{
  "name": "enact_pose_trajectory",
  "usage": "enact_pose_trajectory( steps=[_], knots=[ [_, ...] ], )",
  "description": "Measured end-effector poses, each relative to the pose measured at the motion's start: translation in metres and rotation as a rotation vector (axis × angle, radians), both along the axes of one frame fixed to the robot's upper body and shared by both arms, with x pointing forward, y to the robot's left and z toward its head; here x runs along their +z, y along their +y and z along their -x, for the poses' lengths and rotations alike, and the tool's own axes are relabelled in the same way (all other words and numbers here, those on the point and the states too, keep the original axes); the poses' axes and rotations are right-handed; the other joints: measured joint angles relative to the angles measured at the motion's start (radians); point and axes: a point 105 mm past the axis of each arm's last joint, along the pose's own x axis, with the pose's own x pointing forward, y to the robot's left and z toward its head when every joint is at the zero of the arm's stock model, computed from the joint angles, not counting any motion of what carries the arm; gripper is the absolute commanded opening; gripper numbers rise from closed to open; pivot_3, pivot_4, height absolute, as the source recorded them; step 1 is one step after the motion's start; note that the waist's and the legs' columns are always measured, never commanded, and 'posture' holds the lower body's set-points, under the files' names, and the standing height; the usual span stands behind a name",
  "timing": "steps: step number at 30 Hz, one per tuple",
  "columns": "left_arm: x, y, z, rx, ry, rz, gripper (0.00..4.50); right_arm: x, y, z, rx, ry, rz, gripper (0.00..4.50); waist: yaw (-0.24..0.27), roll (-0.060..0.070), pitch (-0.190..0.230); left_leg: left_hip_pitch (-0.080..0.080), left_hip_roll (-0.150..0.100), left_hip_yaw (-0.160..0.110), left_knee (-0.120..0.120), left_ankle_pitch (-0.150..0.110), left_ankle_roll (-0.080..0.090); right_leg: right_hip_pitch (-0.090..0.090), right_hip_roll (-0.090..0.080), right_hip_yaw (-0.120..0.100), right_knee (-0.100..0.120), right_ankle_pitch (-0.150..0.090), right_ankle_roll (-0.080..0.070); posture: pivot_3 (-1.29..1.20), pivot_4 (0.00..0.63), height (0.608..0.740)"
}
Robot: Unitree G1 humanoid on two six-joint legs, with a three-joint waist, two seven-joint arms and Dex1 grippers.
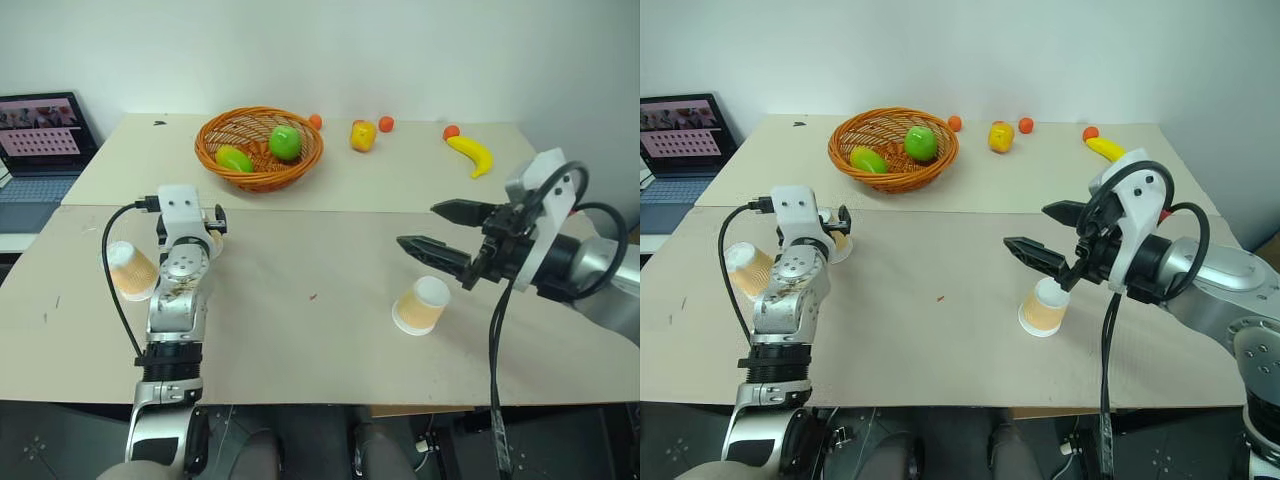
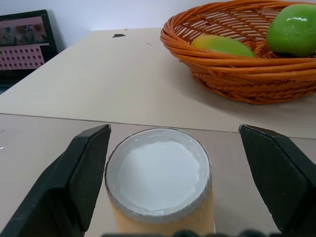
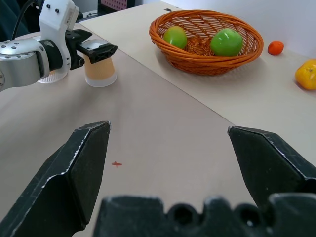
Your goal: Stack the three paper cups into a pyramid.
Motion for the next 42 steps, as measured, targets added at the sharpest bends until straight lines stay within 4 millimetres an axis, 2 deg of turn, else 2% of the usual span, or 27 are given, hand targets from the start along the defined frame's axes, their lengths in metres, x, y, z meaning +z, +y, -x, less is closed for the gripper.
enact_pose_trajectory(
  steps=[3,17,19,21,29,42],
  knots=[
    [0.000,0.001,0.000,0.008,-0.001,-0.008,3.69,-0.002,-0.001,0.000,-0.005,0.008,-0.003,4.50,0.001,0.000,0.000,0.000,0.000,0.000,0.000,0.000,0.000,0.000,0.000,0.000,0.000,0.000,0.000,0.00,0.150,0.737],
    [-0.006,0.002,0.003,0.027,0.010,-0.011,3.69,-0.004,-0.003,0.000,-0.015,0.017,0.011,4.50,0.001,0.000,0.000,0.000,0.000,0.000,0.000,0.000,0.000,0.000,0.000,0.000,0.000,0.000,0.001,0.00,0.150,0.737],
    [-0.006,0.002,0.002,0.023,0.007,-0.012,4.20,-0.004,-0.003,0.000,-0.015,0.018,0.011,4.50,0.000,0.000,0.000,0.000,0.000,0.000,0.000,0.000,0.000,0.000,0.000,0.000,0.000,0.000,0.001,0.00,0.150,0.737],
    [-0.003,0.001,0.003,0.022,-0.007,-0.013,4.45,-0.004,-0.003,0.000,-0.017,0.017,0.013,4.50,0.000,0.000,0.000,0.000,0.000,0.000,0.000,0.000,0.000,0.000,0.000,0.000,0.000,0.000,0.001,0.00,0.150,0.737],
    [-0.001,0.001,0.003,0.024,-0.015,-0.014,4.45,-0.005,-0.004,-0.001,-0.023,0.013,0.019,4.50,0.001,0.000,0.000,0.000,0.000,0.000,0.000,0.000,0.000,0.000,0.000,0.000,0.000,0.000,0.001,0.00,0.150,0.737],
    [-0.015,-0.003,0.005,0.038,0.024,0.036,4.45,-0.005,-0.005,-0.002,-0.033,0.008,0.028,4.50,0.001,0.000,0.000,0.000,0.000,0.000,0.000,0.000,0.000,0.000,0.000,0.000,0.000,0.000,0.001,0.00,0.150,0.737]
  ],
)
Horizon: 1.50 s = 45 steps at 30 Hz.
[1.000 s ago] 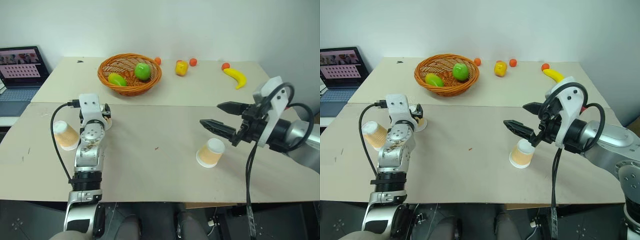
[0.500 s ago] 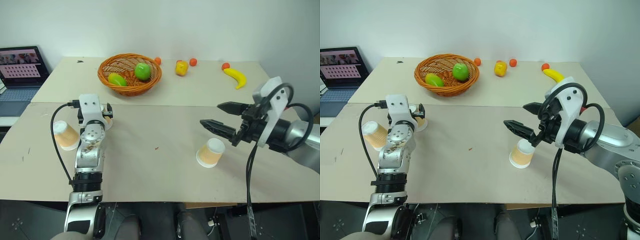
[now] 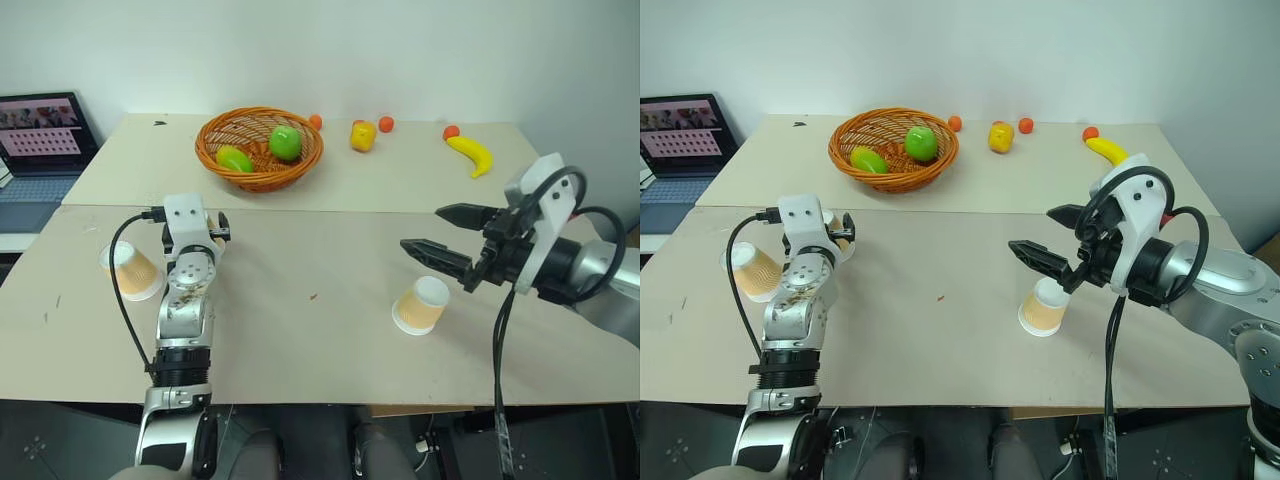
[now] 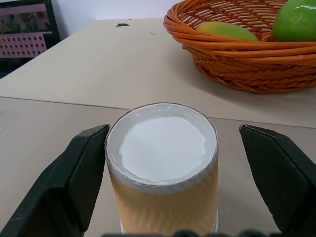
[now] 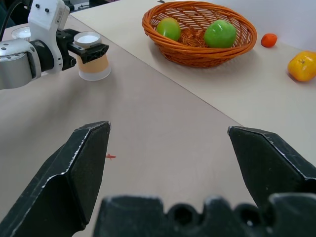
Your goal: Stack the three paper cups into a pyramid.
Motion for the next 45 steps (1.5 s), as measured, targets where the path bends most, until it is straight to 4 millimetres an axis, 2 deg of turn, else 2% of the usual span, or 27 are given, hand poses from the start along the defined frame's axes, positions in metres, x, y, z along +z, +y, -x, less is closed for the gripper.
enact_pose_trajectory(
  steps=[5,8,11,20,23,26,28,30,32,35,37,41,45],
  knots=[
    [-0.001,0.000,0.000,0.007,0.001,0.012,4.45,0.000,0.000,0.000,0.000,0.000,0.001,4.50,0.000,0.000,0.000,0.000,0.000,0.000,0.000,0.000,0.000,0.000,0.000,0.000,0.000,0.000,0.000,0.00,0.150,0.737],
    [-0.001,0.001,0.000,0.008,0.000,0.012,3.71,0.000,0.000,0.000,-0.001,0.000,0.001,4.50,0.000,0.000,0.000,0.000,0.000,0.000,0.000,0.000,0.000,0.000,0.000,0.000,0.000,0.000,0.000,0.00,0.150,0.737],
    [-0.001,0.001,0.000,0.010,-0.002,0.013,2.66,0.000,0.000,0.000,-0.001,0.000,0.001,4.50,0.000,0.000,0.000,0.000,0.000,0.000,0.000,0.000,0.000,0.000,0.000,0.000,0.000,0.000,0.000,0.00,0.150,0.737],
    [0.003,0.000,-0.003,0.006,-0.018,0.017,2.63,0.000,0.000,0.000,-0.003,-0.001,0.001,4.50,0.000,0.000,0.000,0.000,0.000,0.000,0.000,0.000,0.000,0.000,0.000,0.000,0.000,0.000,0.000,0.00,0.150,0.737],
    [0.017,-0.020,-0.011,-0.122,-0.056,0.050,2.63,0.000,0.000,0.000,-0.005,0.000,0.002,4.50,0.000,0.000,0.000,0.000,0.000,0.000,0.000,0.000,0.000,0.000,0.000,0.000,0.000,0.000,0.000,0.00,0.150,0.737],
    [0.033,-0.075,-0.013,-0.502,-0.076,0.018,2.63,-0.002,-0.001,-0.001,-0.009,0.002,0.001,4.50,0.005,0.000,0.000,-0.001,-0.001,0.000,0.000,0.000,0.000,0.000,0.000,-0.001,-0.001,0.000,0.000,0.00,0.150,0.737],
    [0.040,-0.119,0.002,-0.794,-0.072,-0.056,2.63,-0.002,-0.001,-0.001,-0.013,0.003,0.000,4.50,0.001,0.000,0.000,-0.002,-0.001,0.000,0.000,0.000,0.000,0.000,0.000,0.000,-0.003,0.000,0.000,0.00,0.150,0.737],
    [0.042,-0.139,0.016,-0.957,-0.070,-0.104,2.63,-0.003,-0.001,-0.001,-0.018,0.004,-0.001,4.50,-0.007,0.000,0.000,-0.002,0.000,0.001,0.000,0.000,0.000,-0.001,0.000,0.001,-0.003,0.000,-0.001,0.00,0.150,0.737],
    [0.035,-0.146,0.029,-1.074,-0.037,-0.151,2.63,-0.005,-0.001,0.000,-0.021,0.008,-0.001,4.50,-0.018,0.000,0.000,-0.001,0.001,0.001,-0.001,-0.001,0.001,-0.001,0.001,0.001,-0.002,0.000,-0.001,0.00,0.150,0.737],
    [0.012,-0.156,0.054,-1.273,0.066,-0.188,2.63,-0.007,-0.001,0.001,-0.027,0.011,0.000,4.50,-0.022,0.000,0.000,0.001,0.001,0.001,-0.001,-0.001,0.001,-0.001,0.001,0.001,0.001,-0.003,0.004,0.00,0.150,0.737],
    [0.003,-0.160,0.063,-1.354,0.109,-0.197,2.63,-0.008,0.000,0.001,-0.033,0.011,-0.002,4.50,-0.022,0.000,0.000,0.001,0.001,0.001,0.000,0.000,0.001,-0.001,0.001,0.001,0.001,-0.004,0.005,0.00,0.150,0.737],
    [-0.002,-0.167,0.074,-1.475,0.136,-0.215,2.63,-0.008,0.001,0.003,-0.040,-0.002,-0.001,4.50,-0.019,0.000,0.000,0.001,0.001,0.001,0.000,0.000,0.001,-0.001,0.001,0.001,0.001,-0.004,0.005,0.00,0.150,0.737],
    [-0.005,-0.172,0.074,-1.520,0.139,-0.239,2.63,-0.009,0.002,0.005,-0.049,0.000,-0.008,4.50,-0.016,0.000,0.000,0.000,0.001,0.001,0.000,0.000,0.001,-0.001,0.001,0.001,0.000,-0.004,0.005,0.00,0.150,0.737]
  ],
)
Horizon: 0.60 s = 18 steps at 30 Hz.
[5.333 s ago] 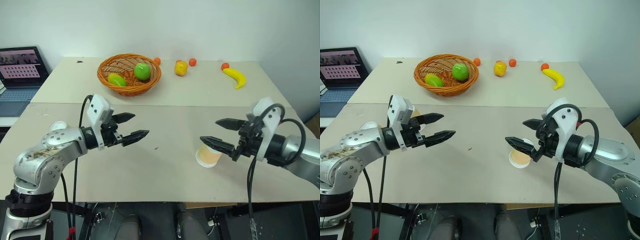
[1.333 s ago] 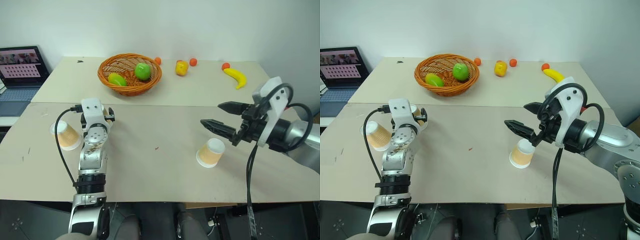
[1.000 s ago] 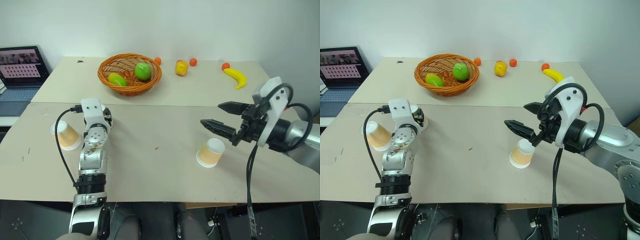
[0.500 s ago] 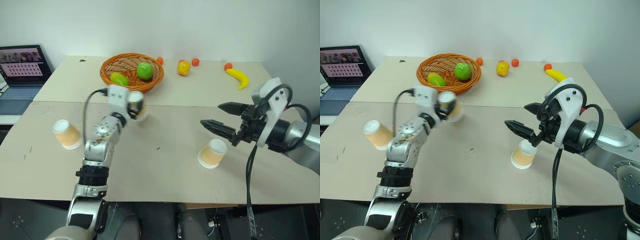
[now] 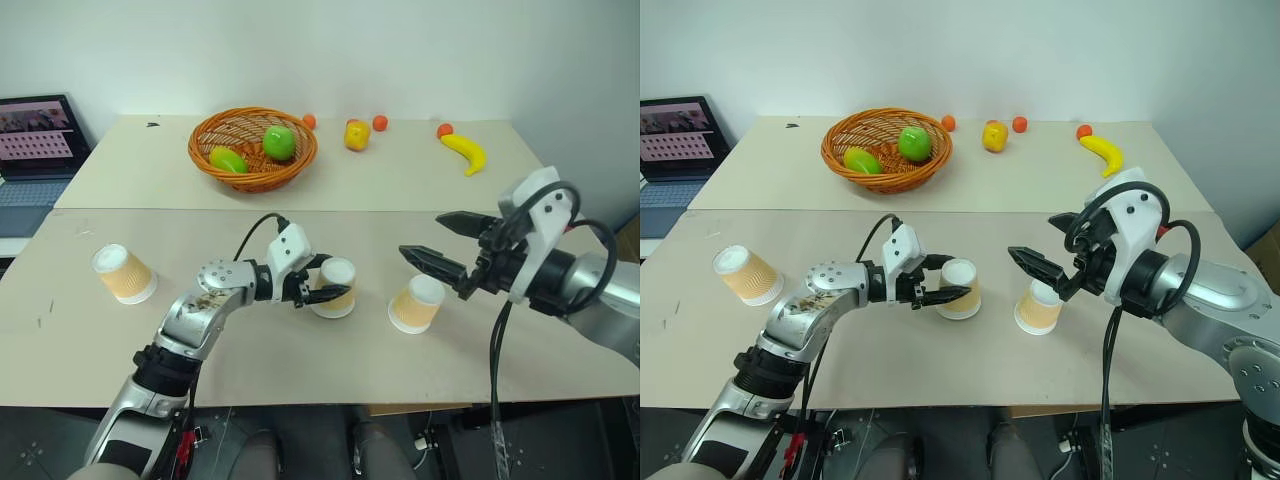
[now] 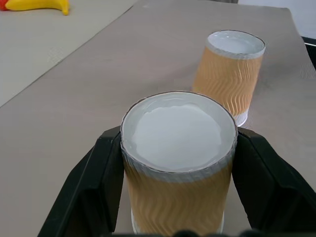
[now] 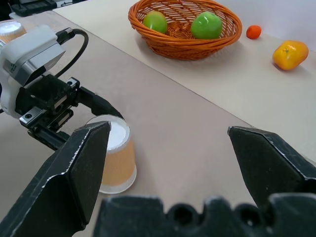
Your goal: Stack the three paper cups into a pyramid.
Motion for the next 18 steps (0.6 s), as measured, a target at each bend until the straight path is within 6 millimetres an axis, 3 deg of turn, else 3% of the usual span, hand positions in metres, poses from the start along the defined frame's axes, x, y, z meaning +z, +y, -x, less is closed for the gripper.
enact_pose_trajectory(
  steps=[5,6,9,18],
  knots=[
    [-0.0027,-0.0028,-0.0051,-0.005,0.003,-0.005,2.63,0.0006,-0.0027,0.0029,-0.022,-0.008,-0.006,4.50,0.009,0.000,0.000,0.000,0.000,0.000,0.000,0.000,0.000,0.000,0.000,0.000,0.000,0.000,0.000,0.00,0.150,0.737],
    [-0.0033,-0.0030,-0.0052,-0.007,0.002,-0.006,3.62,0.0017,-0.0032,0.0031,-0.027,-0.013,-0.008,4.50,0.009,0.000,0.000,0.000,0.000,0.000,0.000,0.000,0.000,0.000,0.000,0.000,0.000,0.000,0.000,0.00,0.150,0.737],
    [-0.0053,-0.0021,-0.0071,-0.002,-0.001,-0.009,4.46,0.0022,-0.0035,0.0035,-0.030,-0.013,-0.010,4.50,0.009,0.000,0.000,0.000,0.000,0.000,0.000,0.000,0.000,0.000,0.000,0.000,0.000,0.000,0.000,0.00,0.150,0.737],
    [-0.0009,-0.0023,-0.0116,0.025,0.021,0.032,4.46,0.0021,-0.0038,0.0031,-0.030,-0.010,-0.009,4.50,0.012,0.000,0.000,0.000,0.000,0.000,0.000,0.000,0.000,0.000,0.000,0.000,0.000,0.000,0.000,0.00,0.150,0.737]
  ],
)
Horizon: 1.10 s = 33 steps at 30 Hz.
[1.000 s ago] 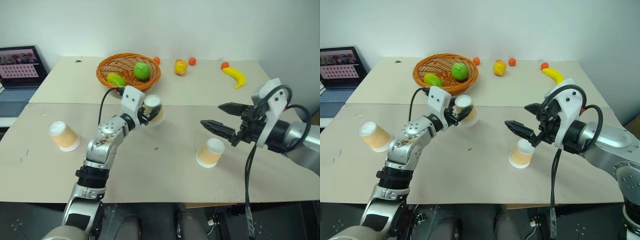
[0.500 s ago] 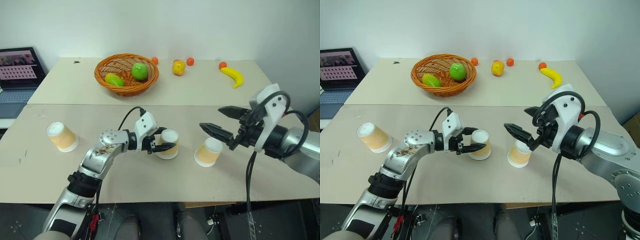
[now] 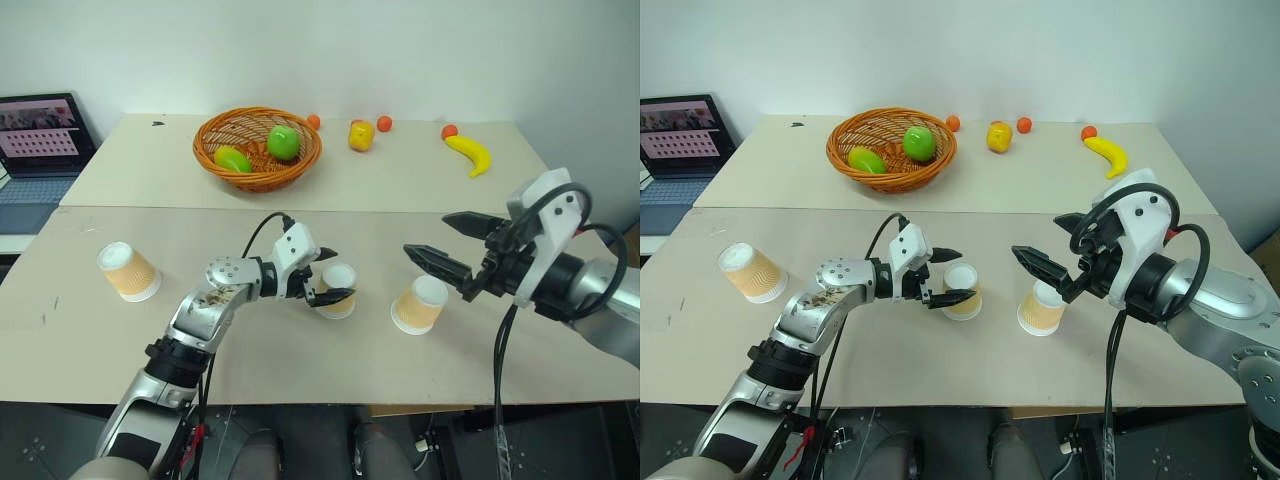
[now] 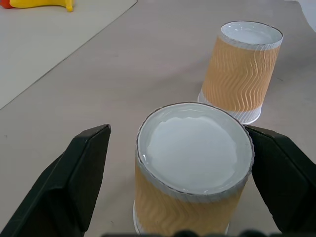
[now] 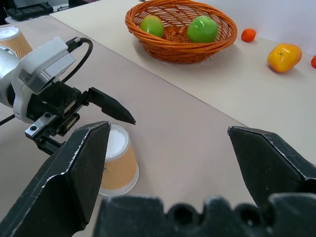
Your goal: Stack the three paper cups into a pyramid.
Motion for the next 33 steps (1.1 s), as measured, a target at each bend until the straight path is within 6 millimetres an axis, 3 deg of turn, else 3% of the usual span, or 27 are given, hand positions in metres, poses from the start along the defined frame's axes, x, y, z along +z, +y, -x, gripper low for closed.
enact_pose_trajectory(
  steps=[1,6,8,13,16,19,22,26,33],
  knots=[
    [0.004,0.000,-0.001,0.007,0.014,0.023,4.46,0.000,0.000,0.000,0.001,0.001,0.000,4.50,0.000,0.000,0.000,0.000,0.000,0.000,0.000,0.000,0.000,0.000,0.000,0.000,0.000,0.000,0.000,0.00,0.150,0.737],
    [0.083,0.002,-0.008,0.025,-0.050,0.226,4.46,-0.001,0.000,-0.001,0.007,0.006,0.003,4.50,0.000,0.000,0.000,0.000,0.000,-0.001,0.000,0.000,0.000,0.000,0.000,0.000,0.000,0.000,0.001,0.00,0.150,0.737],
    [0.103,0.003,-0.008,0.031,-0.050,0.290,4.46,-0.001,-0.001,-0.002,0.009,0.009,0.003,4.50,0.000,0.000,0.000,-0.001,0.000,0.000,0.000,0.000,0.000,0.000,0.000,0.000,0.000,0.000,0.001,0.00,0.150,0.737],
    [0.150,0.032,-0.022,0.205,-0.106,0.409,4.46,-0.002,0.004,-0.005,0.038,0.016,0.009,4.50,-0.004,0.000,0.000,0.001,0.000,-0.001,0.000,0.000,0.000,0.000,0.000,0.000,0.001,0.000,0.001,0.00,0.150,0.737],
    [0.150,0.052,-0.037,0.397,-0.133,0.396,4.46,-0.002,0.004,-0.006,0.048,0.020,0.009,4.50,-0.001,0.000,0.000,0.000,0.000,-0.001,0.000,0.000,0.000,0.000,0.000,0.000,0.001,0.000,0.001,0.00,0.150,0.737],
    [0.143,0.090,-0.056,0.754,-0.175,0.334,4.46,0.000,0.006,-0.007,0.077,0.020,0.009,4.50,-0.001,0.000,0.000,0.000,0.000,-0.001,0.000,0.000,0.000,0.000,0.000,0.000,0.000,0.000,0.001,0.00,0.150,0.737],
    [0.130,0.119,-0.054,0.999,-0.182,0.305,4.46,-0.001,0.008,-0.009,0.103,0.029,0.005,4.50,-0.001,0.000,0.000,-0.001,0.000,-0.001,0.000,0.000,0.000,-0.001,0.000,0.000,0.000,0.001,-0.001,0.00,0.150,0.737],
    [0.101,0.141,-0.030,1.184,-0.236,0.180,4.46,-0.004,0.012,-0.012,0.139,0.044,0.005,4.50,0.000,-0.001,0.000,-0.003,-0.001,0.000,0.000,0.000,-0.001,-0.003,0.000,0.001,0.001,0.004,-0.005,0.00,0.150,0.737],
    [0.103,0.189,0.023,1.436,-0.378,0.193,4.46,-0.007,0.017,-0.019,0.186,0.055,0.004,4.50,0.003,-0.001,0.001,-0.003,0.000,0.000,0.001,0.000,-0.001,-0.004,0.000,0.000,0.001,0.004,-0.006,0.00,0.150,0.737]
  ],
)
